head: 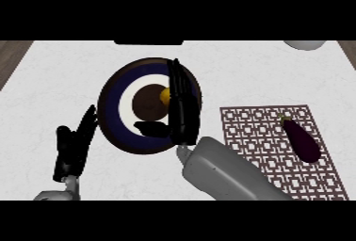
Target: Pick the lemon from the placemat and place it in the plate
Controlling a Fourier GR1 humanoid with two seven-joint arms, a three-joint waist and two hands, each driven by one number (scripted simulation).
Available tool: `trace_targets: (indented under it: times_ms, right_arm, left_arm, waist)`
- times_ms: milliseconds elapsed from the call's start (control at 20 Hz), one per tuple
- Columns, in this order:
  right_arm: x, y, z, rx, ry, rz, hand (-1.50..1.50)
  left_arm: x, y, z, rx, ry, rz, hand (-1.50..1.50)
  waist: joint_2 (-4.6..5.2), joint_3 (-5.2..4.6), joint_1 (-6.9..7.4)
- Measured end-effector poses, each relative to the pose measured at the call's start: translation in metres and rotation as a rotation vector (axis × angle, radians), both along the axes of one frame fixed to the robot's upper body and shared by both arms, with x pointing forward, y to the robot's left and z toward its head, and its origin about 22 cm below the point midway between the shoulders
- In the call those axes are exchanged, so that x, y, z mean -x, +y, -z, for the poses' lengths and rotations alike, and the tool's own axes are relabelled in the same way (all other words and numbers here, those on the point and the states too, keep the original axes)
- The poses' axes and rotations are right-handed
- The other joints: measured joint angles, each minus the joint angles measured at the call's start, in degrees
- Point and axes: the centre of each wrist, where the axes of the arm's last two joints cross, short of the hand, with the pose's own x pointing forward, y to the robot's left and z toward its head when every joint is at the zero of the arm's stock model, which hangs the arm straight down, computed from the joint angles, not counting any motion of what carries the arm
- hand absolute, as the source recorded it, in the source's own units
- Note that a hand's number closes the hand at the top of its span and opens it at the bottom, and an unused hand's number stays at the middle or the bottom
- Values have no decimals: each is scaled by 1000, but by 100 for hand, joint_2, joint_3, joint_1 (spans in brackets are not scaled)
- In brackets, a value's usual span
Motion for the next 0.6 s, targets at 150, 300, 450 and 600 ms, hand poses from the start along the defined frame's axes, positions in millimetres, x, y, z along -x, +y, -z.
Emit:
trace_targets:
  times_ms: [150,300,450,600]
  right_arm:
    - [-6,-1,4,17,17,34,-150]
    - [-4,-1,10,41,28,51,-150]
    - [-9,-6,16,49,36,82,-150]
    - [-7,-9,21,62,40,103,-150]
  left_arm:
    - [-5,3,3,1,4,-2,0]
    - [-5,2,9,-5,-4,-4,0]
    - [-5,-2,7,-1,-7,-9,0]
    - [-3,0,9,-2,-6,-11,0]
  waist:
    - [1,-2,-10]
    - [-5,0,-22]
    - [-6,0,-29]
    - [-10,-1,-40]
